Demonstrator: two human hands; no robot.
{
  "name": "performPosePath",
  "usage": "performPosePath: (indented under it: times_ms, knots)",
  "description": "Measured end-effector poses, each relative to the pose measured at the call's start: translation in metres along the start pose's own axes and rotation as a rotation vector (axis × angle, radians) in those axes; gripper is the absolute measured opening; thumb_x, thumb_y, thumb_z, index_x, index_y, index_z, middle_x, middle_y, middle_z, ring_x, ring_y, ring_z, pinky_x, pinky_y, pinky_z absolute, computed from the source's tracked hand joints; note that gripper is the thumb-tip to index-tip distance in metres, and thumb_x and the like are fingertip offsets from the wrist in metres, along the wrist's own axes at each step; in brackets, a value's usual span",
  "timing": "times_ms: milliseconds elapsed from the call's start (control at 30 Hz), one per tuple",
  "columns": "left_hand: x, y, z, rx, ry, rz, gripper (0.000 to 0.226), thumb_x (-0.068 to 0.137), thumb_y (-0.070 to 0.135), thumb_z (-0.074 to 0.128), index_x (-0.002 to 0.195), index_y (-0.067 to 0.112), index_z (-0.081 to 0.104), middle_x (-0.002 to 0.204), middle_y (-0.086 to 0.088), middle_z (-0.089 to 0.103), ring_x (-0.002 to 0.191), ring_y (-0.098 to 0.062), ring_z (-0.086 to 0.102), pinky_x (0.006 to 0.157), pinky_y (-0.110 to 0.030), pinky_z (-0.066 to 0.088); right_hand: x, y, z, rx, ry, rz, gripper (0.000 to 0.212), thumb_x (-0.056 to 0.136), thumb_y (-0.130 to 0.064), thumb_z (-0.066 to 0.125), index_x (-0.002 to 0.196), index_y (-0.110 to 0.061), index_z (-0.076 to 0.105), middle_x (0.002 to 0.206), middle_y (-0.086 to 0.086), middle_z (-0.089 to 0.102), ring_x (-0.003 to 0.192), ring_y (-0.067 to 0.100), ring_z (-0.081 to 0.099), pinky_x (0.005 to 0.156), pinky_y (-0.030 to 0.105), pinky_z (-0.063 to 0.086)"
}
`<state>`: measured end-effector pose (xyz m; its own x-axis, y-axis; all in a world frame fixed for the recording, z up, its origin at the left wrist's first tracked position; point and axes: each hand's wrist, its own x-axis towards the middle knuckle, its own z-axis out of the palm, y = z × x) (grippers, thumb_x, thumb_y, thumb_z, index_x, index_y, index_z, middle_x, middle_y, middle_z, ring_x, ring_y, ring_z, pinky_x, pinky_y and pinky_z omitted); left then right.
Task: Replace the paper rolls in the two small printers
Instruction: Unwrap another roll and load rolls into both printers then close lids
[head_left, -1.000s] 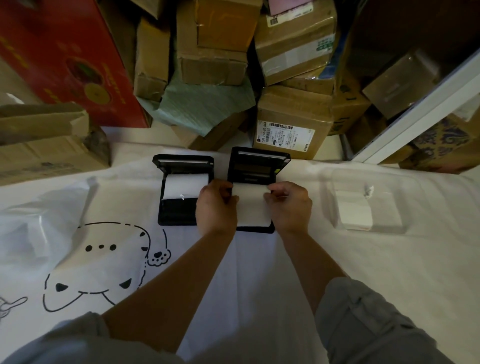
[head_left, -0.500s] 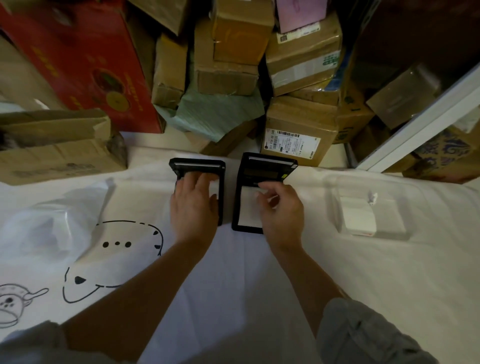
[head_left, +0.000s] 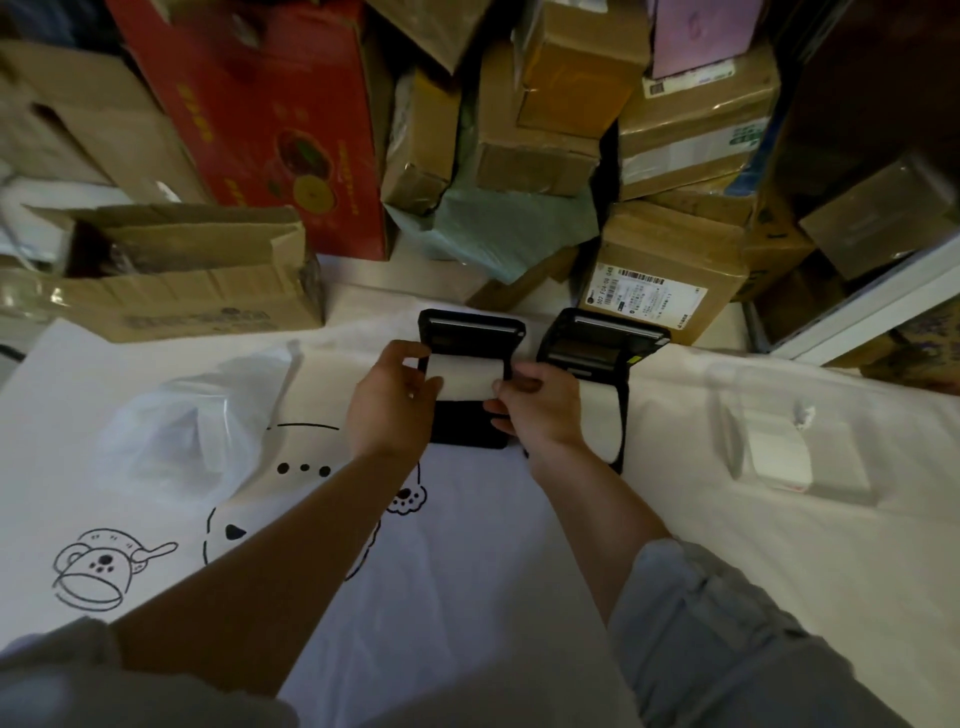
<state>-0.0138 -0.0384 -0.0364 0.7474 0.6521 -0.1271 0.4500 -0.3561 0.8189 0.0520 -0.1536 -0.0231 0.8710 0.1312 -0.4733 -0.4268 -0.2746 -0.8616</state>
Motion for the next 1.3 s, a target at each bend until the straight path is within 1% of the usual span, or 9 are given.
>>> performPosePath:
  times_ms: [267,567,667,767,867,933,1000,1100,1300]
  knots:
    - [0.011,-0.008,0.002,-0.183,-0.067,-0.088,0.017,0.088,0.018,0.063,0.105,0.02,0.061,0.09,-0.003,0.06,0.084,-0.025,0.062,0.065,-0.039,0.059,-0.003,-0.004,-0.001,0.0,-0.021,0.142,0.02,0.087,-0.021,0.068,0.104,-0.011,0.066,0.081,0.002,0.067,0.061,0.008,0.062,0.05,0.017,0.051]
    - [0.008,-0.017,0.003,0.009,-0.187,-0.046,0.033,0.082,0.018,0.07,0.111,0.019,0.055,0.099,-0.001,0.056,0.085,-0.018,0.055,0.07,-0.029,0.051,-0.005,0.011,0.004,-0.391,-0.016,0.001,0.017,0.094,-0.031,0.056,0.102,-0.016,0.053,0.09,0.006,0.065,0.051,0.01,0.058,0.046,0.02,0.044]
    - [0.008,-0.02,0.003,0.195,-0.145,-0.023,0.031,0.082,0.026,0.069,0.109,0.025,0.053,0.108,-0.005,0.055,0.089,-0.021,0.057,0.076,-0.036,0.053,-0.012,0.013,0.003,-0.569,-0.093,0.01,0.03,0.088,-0.029,0.065,0.114,-0.018,0.053,0.098,0.006,0.069,0.071,0.017,0.067,0.06,0.027,0.054]
    - [0.002,-0.019,0.005,0.388,-0.162,0.012,0.039,0.081,0.032,0.069,0.114,0.026,0.05,0.114,-0.004,0.048,0.1,-0.024,0.054,0.083,-0.038,0.051,-0.022,0.007,-0.008,-0.892,0.106,-0.317,0.028,0.089,-0.031,0.062,0.115,-0.022,0.056,0.107,0.002,0.067,0.096,0.021,0.065,0.073,0.027,0.048]
    - [-0.007,-0.013,0.002,0.427,-0.038,0.108,0.05,0.076,0.037,0.073,0.115,0.021,0.045,0.113,-0.005,0.044,0.105,-0.024,0.048,0.087,-0.034,0.041,-0.031,-0.016,-0.028,-0.725,0.454,-0.841,0.016,0.093,-0.026,0.057,0.106,-0.021,0.064,0.101,0.001,0.063,0.09,0.017,0.062,0.067,0.022,0.042]
    - [-0.013,-0.003,0.002,0.395,0.095,0.288,0.047,0.076,0.038,0.073,0.111,0.018,0.047,0.11,-0.004,0.046,0.1,-0.021,0.049,0.083,-0.029,0.039,-0.02,-0.026,-0.046,-0.651,0.646,-0.971,0.024,0.093,-0.021,0.054,0.115,-0.016,0.063,0.116,0.008,0.059,0.105,0.021,0.056,0.08,0.026,0.045]
    - [-0.018,0.014,0.006,0.327,0.15,0.513,0.033,0.082,0.031,0.068,0.106,0.016,0.051,0.105,-0.004,0.049,0.095,-0.018,0.05,0.079,-0.026,0.039,-0.002,-0.029,-0.066,-0.714,0.722,-0.881,0.033,0.095,-0.02,0.049,0.127,-0.013,0.058,0.132,0.012,0.053,0.122,0.026,0.049,0.099,0.033,0.041]
    - [-0.022,0.045,0.018,0.215,0.042,0.736,0.016,0.091,0.015,0.053,0.106,0.012,0.055,0.107,-0.007,0.053,0.09,-0.018,0.053,0.072,-0.029,0.047,0.012,-0.018,-0.083,-0.74,0.551,-0.62,0.038,0.099,-0.023,0.043,0.134,-0.013,0.053,0.138,0.014,0.05,0.128,0.03,0.045,0.105,0.038,0.036]
    - [-0.026,0.071,0.051,0.096,-0.197,0.434,0.04,0.1,0.026,0.036,0.14,0.022,0.039,0.132,-0.007,0.044,0.101,-0.019,0.055,0.086,-0.03,0.049,-0.006,-0.001,-0.096,-0.454,0.462,-0.433,0.027,0.098,-0.027,0.048,0.114,-0.015,0.065,0.113,0.007,0.067,0.104,0.023,0.06,0.083,0.022,0.04]
